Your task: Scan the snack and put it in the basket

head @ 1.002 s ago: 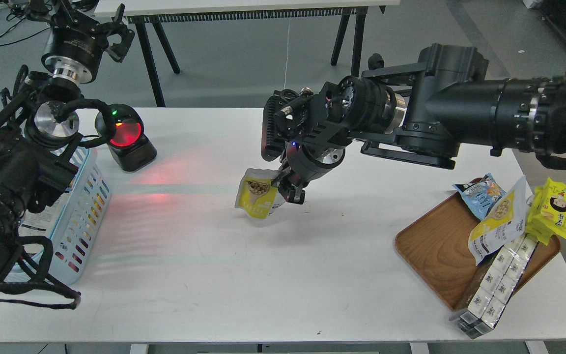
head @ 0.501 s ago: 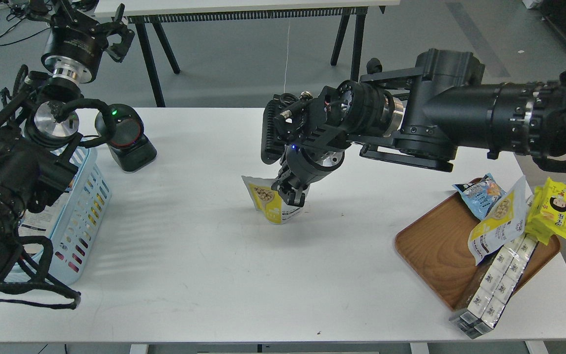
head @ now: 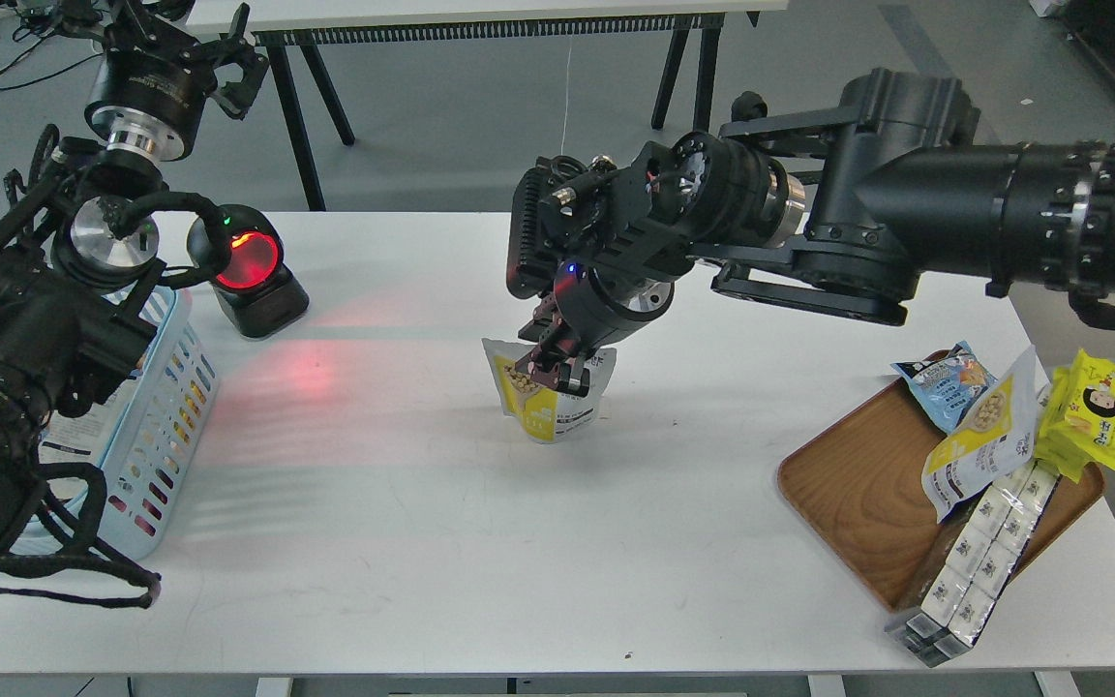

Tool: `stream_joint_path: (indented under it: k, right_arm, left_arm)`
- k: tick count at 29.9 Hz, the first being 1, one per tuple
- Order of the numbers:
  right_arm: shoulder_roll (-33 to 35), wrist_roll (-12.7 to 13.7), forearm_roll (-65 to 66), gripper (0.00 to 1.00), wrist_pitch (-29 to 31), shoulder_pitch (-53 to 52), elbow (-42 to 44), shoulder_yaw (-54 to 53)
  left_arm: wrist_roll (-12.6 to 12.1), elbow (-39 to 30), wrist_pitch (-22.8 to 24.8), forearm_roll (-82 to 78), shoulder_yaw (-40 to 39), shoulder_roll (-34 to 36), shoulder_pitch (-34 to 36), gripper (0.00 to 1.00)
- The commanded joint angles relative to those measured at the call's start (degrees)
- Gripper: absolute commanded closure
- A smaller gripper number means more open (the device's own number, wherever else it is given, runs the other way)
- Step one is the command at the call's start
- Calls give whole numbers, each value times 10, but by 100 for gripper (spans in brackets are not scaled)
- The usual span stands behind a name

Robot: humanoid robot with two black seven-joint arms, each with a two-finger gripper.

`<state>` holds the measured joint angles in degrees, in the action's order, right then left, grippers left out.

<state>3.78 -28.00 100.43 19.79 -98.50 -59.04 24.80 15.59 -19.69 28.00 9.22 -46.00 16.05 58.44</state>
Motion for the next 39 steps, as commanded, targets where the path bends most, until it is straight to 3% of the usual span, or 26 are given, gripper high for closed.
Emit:
stream_joint_path:
  k: [1,4,6,10,23,32,39]
  right_arm:
    - [24,0,-1,23,0,-3,0,-24]
    - [55,0,-1,8,2,-1,0,-84]
    - [76,0,-1,5,28,1,0,-117]
    - [116,0,-23,3,60,13,0,-163]
    - [233,0,-249,1,53,96,62,-283]
    - [228,0,-454,1,29,212,175,-396]
    - [232,0,-645,1,30,233,203,-404]
  left_arm:
    - [1,0,0,-1,0,0,4,0]
    - [1,0,0,-3,1,1,7,0]
    - [1,-1,0,-5,1,2,8,0]
    - [-2,-4,0,-8,5,2,10,0]
    - [-3,-5,0,-14,121,20,63,0]
    - [-4,-6,0,-92,178,33,145,0]
    - [-6,-15,0,-191,201,32,186,0]
